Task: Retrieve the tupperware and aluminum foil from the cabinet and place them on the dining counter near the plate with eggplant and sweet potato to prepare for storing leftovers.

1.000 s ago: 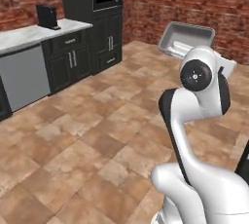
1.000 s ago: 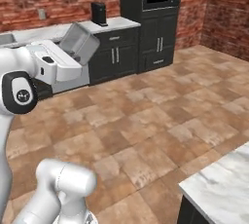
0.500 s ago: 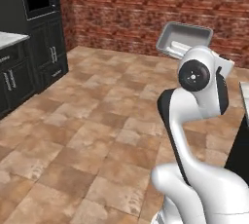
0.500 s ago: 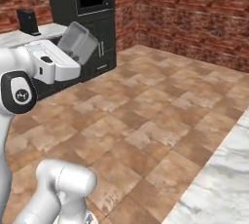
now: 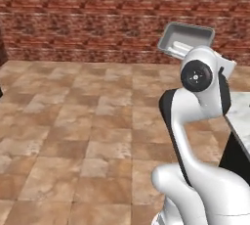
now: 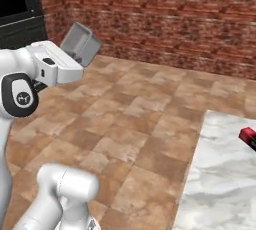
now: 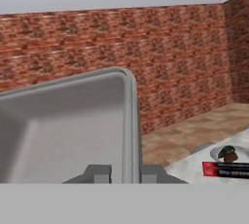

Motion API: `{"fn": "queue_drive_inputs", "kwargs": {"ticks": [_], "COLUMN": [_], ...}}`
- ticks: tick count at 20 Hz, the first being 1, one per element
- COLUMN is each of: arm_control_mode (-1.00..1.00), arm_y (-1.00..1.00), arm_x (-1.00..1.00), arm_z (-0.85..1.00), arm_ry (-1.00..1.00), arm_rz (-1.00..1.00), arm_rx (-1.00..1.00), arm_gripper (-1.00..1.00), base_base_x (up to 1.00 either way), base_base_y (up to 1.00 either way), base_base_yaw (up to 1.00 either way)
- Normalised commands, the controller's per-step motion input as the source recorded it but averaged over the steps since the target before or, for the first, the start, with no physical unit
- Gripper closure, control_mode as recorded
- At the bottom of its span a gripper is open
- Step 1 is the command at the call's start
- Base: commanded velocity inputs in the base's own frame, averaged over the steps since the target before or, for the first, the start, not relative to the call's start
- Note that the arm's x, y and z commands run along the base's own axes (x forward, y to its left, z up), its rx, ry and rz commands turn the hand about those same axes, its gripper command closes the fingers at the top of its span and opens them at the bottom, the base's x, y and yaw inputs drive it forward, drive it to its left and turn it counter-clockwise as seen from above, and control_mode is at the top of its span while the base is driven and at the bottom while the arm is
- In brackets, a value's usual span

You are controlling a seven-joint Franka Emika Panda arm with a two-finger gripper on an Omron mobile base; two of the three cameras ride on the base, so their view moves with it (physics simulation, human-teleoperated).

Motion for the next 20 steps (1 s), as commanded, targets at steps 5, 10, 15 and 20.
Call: {"fn": "queue_drive_inputs", "kwargs": {"ticks": [5, 10, 15, 20], "arm_control_mode": [1.00, 1.00, 1.00, 1.00], "arm_y": [0.00, 0.00, 0.00, 0.00], "arm_x": [0.00, 0.00, 0.00, 0.00], "arm_z": [0.00, 0.00, 0.00, 0.00], "arm_ry": [0.00, 0.00, 0.00, 0.00], "arm_rz": [0.00, 0.00, 0.00, 0.00], "arm_rx": [0.00, 0.00, 0.00, 0.00], "arm_gripper": [1.00, 1.00, 1.00, 1.00], "base_base_x": [1.00, 1.00, 1.00, 0.95], "base_base_y": [0.34, 0.35, 0.29, 0.30], "base_base_yaw": [-0.48, -0.50, -0.52, -0.56]}}
